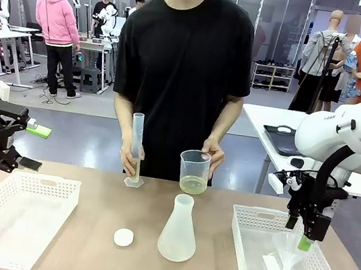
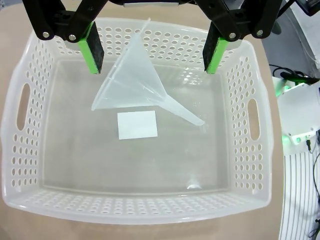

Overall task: Prepare the solutions needed for the experiment.
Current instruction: Pick up the Plastic Funnel and insert it into the Big flask.

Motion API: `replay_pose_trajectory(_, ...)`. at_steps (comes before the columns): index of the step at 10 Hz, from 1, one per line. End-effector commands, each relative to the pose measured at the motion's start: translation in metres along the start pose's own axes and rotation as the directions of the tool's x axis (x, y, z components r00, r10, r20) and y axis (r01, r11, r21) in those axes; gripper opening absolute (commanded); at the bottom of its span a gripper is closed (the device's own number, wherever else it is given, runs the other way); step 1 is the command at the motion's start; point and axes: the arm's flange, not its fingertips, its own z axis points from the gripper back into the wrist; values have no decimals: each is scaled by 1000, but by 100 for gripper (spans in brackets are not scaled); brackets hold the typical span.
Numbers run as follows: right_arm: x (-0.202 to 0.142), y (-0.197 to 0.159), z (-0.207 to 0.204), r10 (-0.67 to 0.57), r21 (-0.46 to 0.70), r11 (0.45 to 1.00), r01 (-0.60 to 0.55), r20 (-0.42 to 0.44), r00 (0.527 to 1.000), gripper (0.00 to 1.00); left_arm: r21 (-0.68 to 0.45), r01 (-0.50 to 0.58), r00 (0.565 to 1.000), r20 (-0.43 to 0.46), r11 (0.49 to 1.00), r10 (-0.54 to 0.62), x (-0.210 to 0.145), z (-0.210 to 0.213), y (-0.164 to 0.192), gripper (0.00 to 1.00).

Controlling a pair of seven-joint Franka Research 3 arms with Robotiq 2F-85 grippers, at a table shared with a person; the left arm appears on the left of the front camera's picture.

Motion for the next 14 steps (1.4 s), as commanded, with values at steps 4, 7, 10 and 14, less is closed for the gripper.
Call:
replay_pose_trajectory(4,-6,-8,-12,-44,47,998,43,3,999,100,-25,14,1000,7,1000,-14,-1,-1,-2,100)
replay_pose_trajectory(7,-6,-9,-17,-54,48,997,54,-7,999,77,-25,14,1000,7,1000,-14,-1,-1,-2,100)
replay_pose_trajectory(10,-8,-11,-16,-66,48,997,67,-26,997,52,-25,14,1000,7,1000,-14,-1,-1,-2,100)
replay_pose_trajectory(14,-7,-15,-14,-57,47,997,58,-20,998,13,-25,14,1000,7,1000,-14,-1,-1,-2,100)
